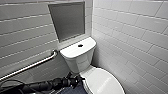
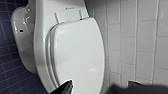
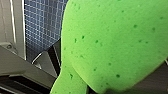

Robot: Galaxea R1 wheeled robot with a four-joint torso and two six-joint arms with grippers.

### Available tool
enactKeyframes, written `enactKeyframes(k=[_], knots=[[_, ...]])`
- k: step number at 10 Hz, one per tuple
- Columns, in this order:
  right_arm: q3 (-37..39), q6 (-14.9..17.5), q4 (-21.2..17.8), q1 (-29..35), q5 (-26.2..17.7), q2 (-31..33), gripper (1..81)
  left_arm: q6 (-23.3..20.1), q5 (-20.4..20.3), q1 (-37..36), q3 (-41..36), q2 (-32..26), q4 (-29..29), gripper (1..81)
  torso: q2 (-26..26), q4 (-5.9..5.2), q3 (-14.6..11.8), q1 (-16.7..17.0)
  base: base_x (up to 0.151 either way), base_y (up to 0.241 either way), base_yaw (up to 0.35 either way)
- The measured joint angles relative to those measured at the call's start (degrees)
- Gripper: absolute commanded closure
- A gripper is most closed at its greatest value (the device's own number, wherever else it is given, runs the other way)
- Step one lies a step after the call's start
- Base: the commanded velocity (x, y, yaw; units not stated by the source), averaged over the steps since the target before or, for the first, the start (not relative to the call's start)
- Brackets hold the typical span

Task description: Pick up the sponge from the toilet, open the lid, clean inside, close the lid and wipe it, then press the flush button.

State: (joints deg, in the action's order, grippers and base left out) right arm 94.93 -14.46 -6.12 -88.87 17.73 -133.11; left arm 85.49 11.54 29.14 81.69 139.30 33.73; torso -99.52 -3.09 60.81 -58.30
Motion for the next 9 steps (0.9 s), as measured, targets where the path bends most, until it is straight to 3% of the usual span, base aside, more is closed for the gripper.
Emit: enactKeyframes(k=[6, 9], knots=[[-1.79, 0.29, 0.09, 0.63, -0.15, 0.45, 81.1, -0.24, 2.18, 27.50, -7.30, -11.85, 27.62, 1.0, -0.02, 0.00, 0.00, 0.00, 0.000, 0.000, 0.000], [-10.07, 0.35, 0.06, 2.99, 2.80, 5.38, 81.1, -0.40, 1.12, 41.81, -7.28, -13.47, 41.02, 1.0, -0.02, 0.00, -0.02, 0.00, 0.000, 0.000, 0.000]])
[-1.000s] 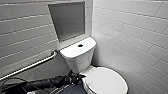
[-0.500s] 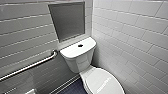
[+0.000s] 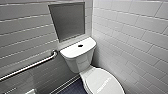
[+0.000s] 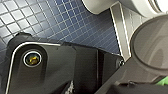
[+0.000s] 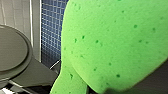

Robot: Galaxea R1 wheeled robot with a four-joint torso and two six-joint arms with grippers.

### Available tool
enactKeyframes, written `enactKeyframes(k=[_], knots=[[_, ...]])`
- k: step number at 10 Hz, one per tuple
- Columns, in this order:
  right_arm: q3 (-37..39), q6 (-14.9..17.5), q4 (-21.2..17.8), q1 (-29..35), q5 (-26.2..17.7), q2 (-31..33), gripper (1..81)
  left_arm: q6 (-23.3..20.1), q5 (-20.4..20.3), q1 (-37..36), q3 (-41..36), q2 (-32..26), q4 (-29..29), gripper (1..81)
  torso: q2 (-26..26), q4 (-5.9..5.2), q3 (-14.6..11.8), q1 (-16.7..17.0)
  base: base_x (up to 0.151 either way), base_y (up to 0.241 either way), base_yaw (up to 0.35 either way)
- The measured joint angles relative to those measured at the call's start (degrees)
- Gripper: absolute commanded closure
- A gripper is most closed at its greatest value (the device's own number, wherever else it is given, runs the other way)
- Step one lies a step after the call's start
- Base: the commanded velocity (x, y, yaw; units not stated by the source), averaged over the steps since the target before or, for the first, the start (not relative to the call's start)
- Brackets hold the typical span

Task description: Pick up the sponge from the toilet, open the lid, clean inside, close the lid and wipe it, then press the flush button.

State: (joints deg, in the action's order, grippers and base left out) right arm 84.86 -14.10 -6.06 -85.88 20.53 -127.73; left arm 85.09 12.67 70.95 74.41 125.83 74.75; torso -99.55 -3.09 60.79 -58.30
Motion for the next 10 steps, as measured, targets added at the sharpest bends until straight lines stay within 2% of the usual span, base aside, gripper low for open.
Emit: enactKeyframes(k=[2, 4, 7, 10], knots=[[-5.91, 0.00, 0.05, 2.45, 1.55, 5.85, 81.1, -0.23, -1.56, 6.95, 1.88, 0.30, 7.91, 1.0, -0.02, 0.00, 0.00, 0.00, 0.000, 0.000, 0.000], [-9.92, -0.02, -0.06, 7.83, 2.16, 11.39, 81.1, -0.39, -2.39, 10.33, 6.75, 3.91, 13.17, 1.0, -0.02, 0.00, -0.02, 0.02, 0.000, 0.000, 0.000], [-13.89, -0.06, -0.22, 17.16, 2.05, 11.61, 81.1, -0.41, -3.63, 14.69, 14.03, 10.75, 16.94, 1.0, -0.02, 0.00, -0.02, 0.02, 0.000, 0.000, 0.000], [-14.02, -0.28, -3.00, 29.31, -1.65, 11.17, 81.1, -0.41, -3.61, 16.76, 21.81, 15.04, 17.64, 1.0, -0.02, 0.00, -0.02, 0.02, 0.000, 0.000, 0.000]])
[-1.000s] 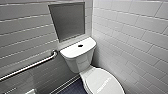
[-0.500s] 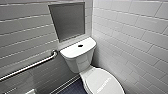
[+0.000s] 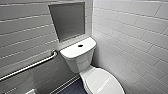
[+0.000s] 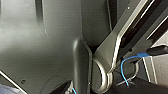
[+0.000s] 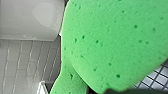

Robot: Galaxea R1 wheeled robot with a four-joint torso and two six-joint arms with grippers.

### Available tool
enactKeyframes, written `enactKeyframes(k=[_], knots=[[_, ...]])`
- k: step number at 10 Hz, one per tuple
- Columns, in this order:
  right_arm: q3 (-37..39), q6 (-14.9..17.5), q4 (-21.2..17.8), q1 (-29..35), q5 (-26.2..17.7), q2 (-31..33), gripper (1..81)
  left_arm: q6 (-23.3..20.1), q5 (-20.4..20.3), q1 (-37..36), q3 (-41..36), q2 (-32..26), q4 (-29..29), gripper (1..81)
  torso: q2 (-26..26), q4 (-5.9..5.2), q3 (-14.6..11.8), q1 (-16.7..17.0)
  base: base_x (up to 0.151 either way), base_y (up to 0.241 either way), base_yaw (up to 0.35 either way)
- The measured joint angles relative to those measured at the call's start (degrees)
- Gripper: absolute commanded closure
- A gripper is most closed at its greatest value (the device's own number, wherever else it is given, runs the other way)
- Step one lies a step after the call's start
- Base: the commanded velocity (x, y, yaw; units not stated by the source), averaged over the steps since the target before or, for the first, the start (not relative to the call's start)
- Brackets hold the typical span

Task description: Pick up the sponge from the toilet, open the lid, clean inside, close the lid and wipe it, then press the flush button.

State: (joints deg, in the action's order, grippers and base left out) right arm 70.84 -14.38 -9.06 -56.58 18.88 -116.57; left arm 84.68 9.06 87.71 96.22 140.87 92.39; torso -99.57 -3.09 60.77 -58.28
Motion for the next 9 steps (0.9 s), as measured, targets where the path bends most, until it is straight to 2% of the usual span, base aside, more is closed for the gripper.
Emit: enactKeyframes(k=[2, 4, 6, 9], knots=[[0.00, -0.02, -2.34, 7.22, -3.32, -0.44, 81.1, 0.02, -0.29, 1.84, 1.66, 3.28, 0.41, 1.0, 0.00, 0.00, 0.00, 0.00, 0.000, 0.000, 0.000], [0.41, -0.05, -4.67, 14.30, -7.58, -2.17, 81.1, 0.02, -0.38, 2.97, 2.23, 3.06, 0.44, 1.0, -0.19, 0.00, 0.00, -0.09, 0.000, 0.000, 0.000], [3.24, -0.09, -6.75, 20.53, -11.25, -4.66, 81.1, 0.05, -0.20, 3.24, 3.08, 3.54, 0.44, 1.0, -2.80, 0.00, 0.00, -1.66, 0.000, 0.000, 0.000], [10.23, -0.20, -9.35, 24.91, -16.16, -11.47, 81.1, 0.11, -0.24, 3.96, 5.05, 5.35, 0.44, 1.0, -5.44, 0.00, 0.72, -2.84, 0.000, 0.000, 0.000]])
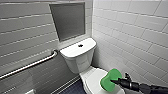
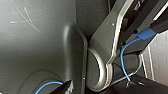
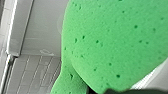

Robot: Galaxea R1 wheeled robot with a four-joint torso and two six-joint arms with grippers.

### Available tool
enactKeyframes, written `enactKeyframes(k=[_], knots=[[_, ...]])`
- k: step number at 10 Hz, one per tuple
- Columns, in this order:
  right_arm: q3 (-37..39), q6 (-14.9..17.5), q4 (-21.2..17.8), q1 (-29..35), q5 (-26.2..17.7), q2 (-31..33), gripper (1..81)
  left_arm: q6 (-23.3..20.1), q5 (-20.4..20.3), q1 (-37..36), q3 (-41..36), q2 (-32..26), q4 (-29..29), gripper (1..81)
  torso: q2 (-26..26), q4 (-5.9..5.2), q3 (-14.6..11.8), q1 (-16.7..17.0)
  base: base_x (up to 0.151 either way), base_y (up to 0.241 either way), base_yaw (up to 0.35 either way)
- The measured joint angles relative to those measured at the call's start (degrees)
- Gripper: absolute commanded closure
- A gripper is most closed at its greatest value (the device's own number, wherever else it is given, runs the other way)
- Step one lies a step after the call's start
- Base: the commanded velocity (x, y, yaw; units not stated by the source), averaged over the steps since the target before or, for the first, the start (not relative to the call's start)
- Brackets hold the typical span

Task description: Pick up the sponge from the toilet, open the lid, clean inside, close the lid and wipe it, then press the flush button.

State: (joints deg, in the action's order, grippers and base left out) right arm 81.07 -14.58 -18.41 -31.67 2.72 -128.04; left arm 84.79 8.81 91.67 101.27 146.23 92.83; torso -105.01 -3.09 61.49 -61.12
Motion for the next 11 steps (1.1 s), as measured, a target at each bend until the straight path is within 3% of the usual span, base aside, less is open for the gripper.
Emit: enactKeyframes(k=[5, 8, 11], knots=[[14.35, -0.05, -4.80, 4.44, -4.34, -9.12, 81.1, 0.52, 0.02, 0.50, 1.29, 0.52, 0.00, 1.0, 0.04, 0.00, 0.05, -0.02, 0.000, 0.000, 0.000], [27.31, -0.71, -10.84, 6.13, -6.33, -15.54, 81.1, 0.55, -0.06, 0.61, 1.99, 1.55, 0.00, 1.0, 0.04, 0.00, 0.07, -0.02, 0.000, 0.000, 0.000], [41.59, -2.67, -14.17, 6.45, -11.40, -22.71, 81.1, 0.57, -0.02, 0.77, 2.04, 1.57, 0.00, 1.0, 0.04, 0.00, 0.07, -0.02, 0.000, 0.000, 0.000]])
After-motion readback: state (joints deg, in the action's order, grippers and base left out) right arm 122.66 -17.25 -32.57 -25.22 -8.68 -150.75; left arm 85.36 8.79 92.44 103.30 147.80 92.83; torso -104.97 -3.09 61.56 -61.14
